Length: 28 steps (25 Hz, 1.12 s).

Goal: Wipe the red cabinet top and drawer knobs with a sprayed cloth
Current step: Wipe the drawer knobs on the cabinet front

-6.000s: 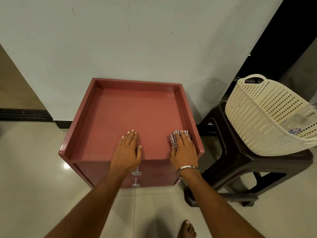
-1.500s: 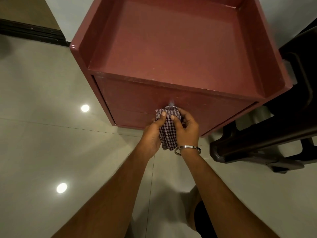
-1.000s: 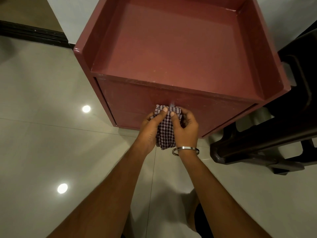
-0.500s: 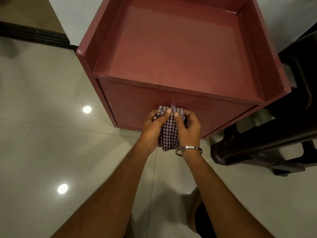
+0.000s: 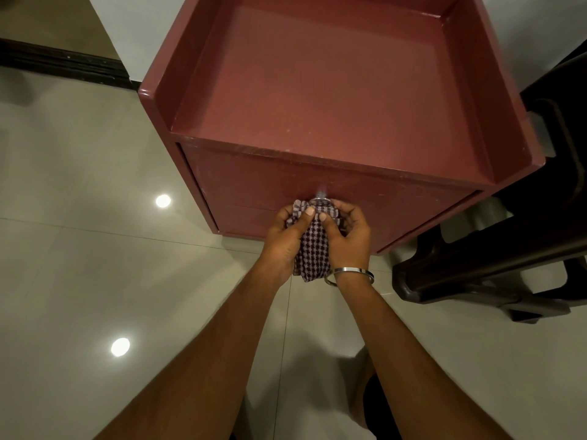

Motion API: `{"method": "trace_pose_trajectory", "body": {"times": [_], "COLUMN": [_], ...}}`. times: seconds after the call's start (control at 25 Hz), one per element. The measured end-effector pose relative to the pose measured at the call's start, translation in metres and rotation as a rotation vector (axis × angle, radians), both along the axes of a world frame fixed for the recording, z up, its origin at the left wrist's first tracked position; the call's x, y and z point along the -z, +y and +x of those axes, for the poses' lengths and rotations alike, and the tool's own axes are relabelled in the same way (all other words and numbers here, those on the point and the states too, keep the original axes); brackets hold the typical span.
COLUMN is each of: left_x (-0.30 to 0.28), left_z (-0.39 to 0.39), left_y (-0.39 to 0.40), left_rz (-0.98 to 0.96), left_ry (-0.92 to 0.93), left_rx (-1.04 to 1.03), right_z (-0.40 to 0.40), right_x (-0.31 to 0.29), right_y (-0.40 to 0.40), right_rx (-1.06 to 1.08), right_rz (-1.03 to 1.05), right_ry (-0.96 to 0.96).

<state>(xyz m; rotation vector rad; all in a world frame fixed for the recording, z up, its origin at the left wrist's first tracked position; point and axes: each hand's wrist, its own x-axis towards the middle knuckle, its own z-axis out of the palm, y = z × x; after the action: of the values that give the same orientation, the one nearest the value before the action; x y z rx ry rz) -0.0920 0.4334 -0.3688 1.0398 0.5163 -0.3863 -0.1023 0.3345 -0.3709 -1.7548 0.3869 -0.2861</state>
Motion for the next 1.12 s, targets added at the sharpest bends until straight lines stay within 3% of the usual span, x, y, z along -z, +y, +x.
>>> {"method": "trace_pose_trajectory", "body": {"times": [0.32,0.64,0.88,1.12], "left_x": [-0.01,-0.007,-0.016,-0.027], "left_z": [-0.001,0.005,-0.001,-0.001], "left_y": [0.006,-0.003,0.01,0.007], "left_rz": [0.028,0.245,0.155,0.194], "left_ry": [-0.039,-0.02,-0.06,-0.054], "left_rx": [0.022,-0.002,0.03,0.005], "right_z": [-0.002,0.005,-0.004,-0.006], "right_x": [-0.01,-0.003,-0.02,-0.027], "right_y": [0.003,0.001,0.006,0.008], "right_rx": [0.016,0.047,0.052,0.113], "right_rz": [-0.04,-0.007,0.06,-0.016], "right_ry": [0.026,0.159,0.125,0.094]}}
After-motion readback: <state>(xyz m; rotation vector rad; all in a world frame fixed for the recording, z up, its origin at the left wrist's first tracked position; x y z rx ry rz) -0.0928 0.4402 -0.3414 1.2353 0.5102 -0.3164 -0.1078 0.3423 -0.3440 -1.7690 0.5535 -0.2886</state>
